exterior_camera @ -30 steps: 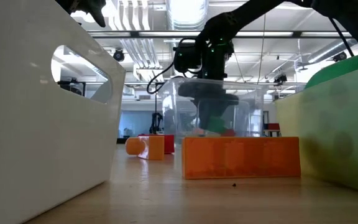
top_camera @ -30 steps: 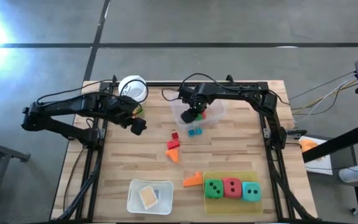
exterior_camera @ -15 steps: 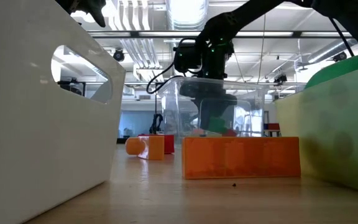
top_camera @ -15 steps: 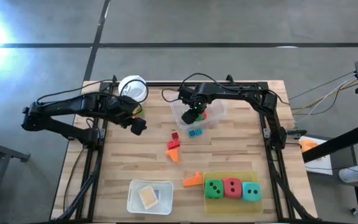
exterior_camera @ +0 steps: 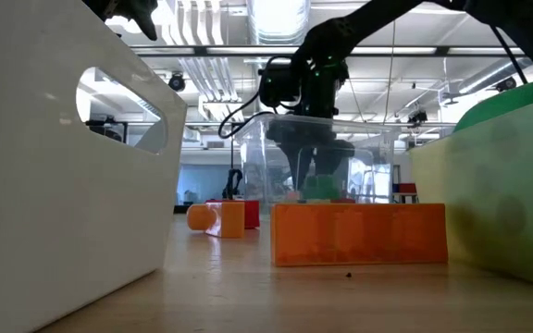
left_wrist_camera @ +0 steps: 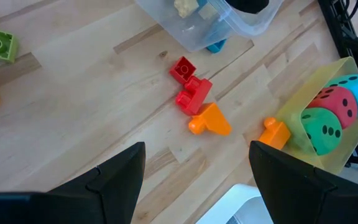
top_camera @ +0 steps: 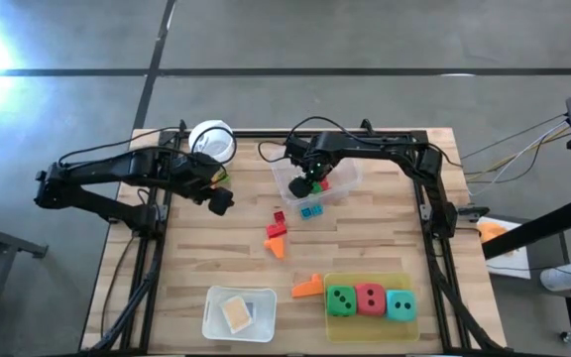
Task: Pick & Place Toys
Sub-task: Put the green game piece into the transparent bin, then adjust the transparent bin on the table
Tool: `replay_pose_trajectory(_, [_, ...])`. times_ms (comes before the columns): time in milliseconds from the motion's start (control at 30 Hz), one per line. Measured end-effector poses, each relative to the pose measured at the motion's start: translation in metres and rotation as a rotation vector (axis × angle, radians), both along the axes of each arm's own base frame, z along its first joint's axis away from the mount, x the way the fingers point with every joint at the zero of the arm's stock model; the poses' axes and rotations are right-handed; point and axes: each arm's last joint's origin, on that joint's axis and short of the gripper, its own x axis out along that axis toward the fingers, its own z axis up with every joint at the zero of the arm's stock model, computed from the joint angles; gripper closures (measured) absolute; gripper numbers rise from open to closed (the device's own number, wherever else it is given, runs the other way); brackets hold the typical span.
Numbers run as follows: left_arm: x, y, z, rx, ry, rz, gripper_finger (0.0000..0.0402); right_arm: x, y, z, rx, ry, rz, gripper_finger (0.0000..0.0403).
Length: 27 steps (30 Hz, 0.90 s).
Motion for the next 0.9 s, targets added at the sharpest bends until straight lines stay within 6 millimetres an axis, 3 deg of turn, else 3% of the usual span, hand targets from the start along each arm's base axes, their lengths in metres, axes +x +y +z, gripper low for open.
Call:
replay_pose_trajectory(200, [0.000,0.000,0.000,0.000,0.000,0.000,0.0110,0.000,0.001,0.001,0.022,-0.003,-0.024,0.0031])
replay_pose_trajectory(367, [0.000,0.000,0.000,0.001,0.000,-0.001,0.0110,-0.002,0.004,0.012,-0.008,-0.022,-0.052,0.0020])
replay_pose_trajectory(533, [0.000,0.000,0.000,0.005,0.001,-0.007,0.0110,-0.010,0.014,0.050,-0.089,-0.104,-0.048,0.0019])
replay_pose_trajectory(700, [0.000,0.000,0.000,0.010,0.004,-0.016,0.0110,-0.030,0.044,0.097,-0.138,-0.225,-0.018,0.0019])
replay_pose_trajectory(900, [-0.001,0.000,0.000,0.023,0.011,-0.036,0.0110,-0.067,0.095,0.125,-0.109,-0.318,-0.043,0.0019])
